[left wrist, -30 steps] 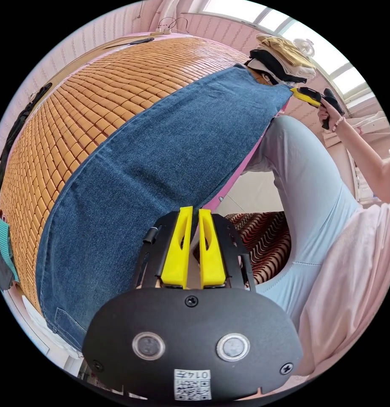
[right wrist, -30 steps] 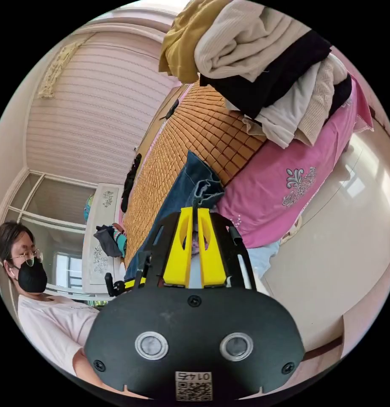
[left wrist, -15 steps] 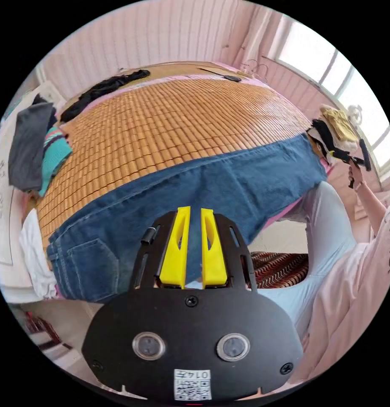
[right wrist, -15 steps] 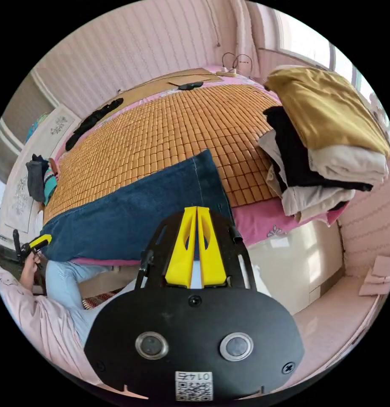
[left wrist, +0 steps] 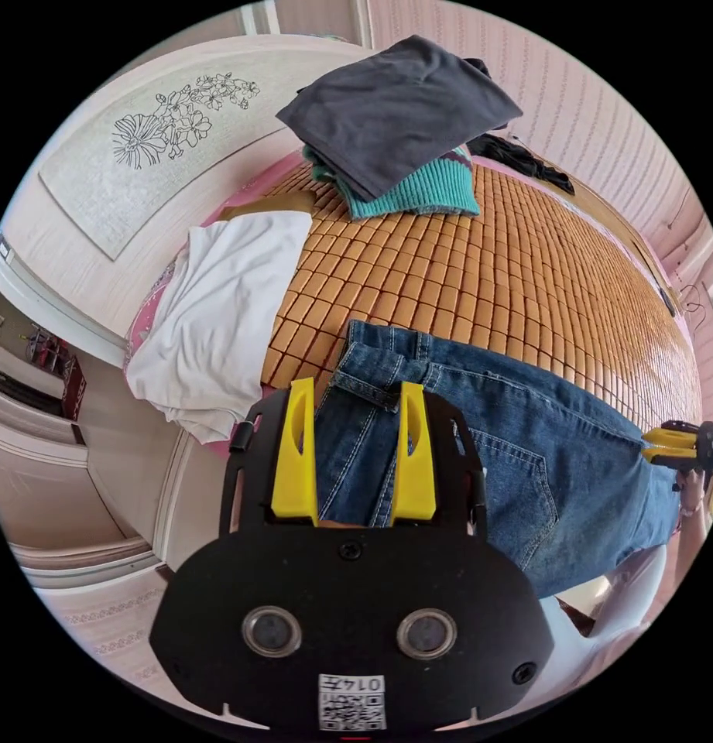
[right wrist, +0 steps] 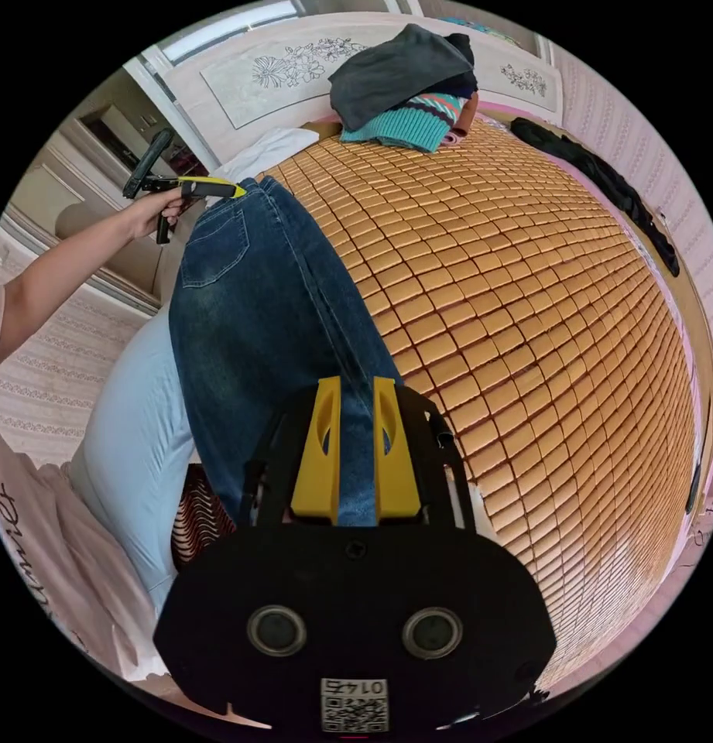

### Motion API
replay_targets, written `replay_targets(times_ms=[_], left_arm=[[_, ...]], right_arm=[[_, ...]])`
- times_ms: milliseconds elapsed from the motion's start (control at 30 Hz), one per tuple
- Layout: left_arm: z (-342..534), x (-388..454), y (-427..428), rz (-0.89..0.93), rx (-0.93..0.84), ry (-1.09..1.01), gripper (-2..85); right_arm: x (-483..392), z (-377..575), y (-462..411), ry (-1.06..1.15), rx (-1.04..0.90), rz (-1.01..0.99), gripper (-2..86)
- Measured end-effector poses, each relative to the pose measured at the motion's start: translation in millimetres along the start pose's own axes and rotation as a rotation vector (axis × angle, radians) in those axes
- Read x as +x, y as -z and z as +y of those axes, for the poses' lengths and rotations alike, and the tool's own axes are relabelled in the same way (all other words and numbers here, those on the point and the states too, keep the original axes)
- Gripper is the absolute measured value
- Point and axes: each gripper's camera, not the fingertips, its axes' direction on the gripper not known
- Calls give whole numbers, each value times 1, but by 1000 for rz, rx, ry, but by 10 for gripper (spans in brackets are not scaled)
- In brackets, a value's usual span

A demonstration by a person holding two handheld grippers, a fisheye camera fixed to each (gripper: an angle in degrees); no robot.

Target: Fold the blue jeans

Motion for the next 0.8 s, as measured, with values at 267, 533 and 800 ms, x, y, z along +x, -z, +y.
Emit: replay_targets(times_ms=[267, 533, 800], left_arm=[[21, -26, 5, 115, 22, 11, 53], [44, -23, 74, 72, 195, -57, 51], [56, -25, 95, 44, 172, -132, 49]], right_arm=[[-1, -52, 24, -31, -17, -12, 9], [6, -78, 82, -52, 74, -80, -1], [14, -108, 80, -72, 33, -104, -4]])
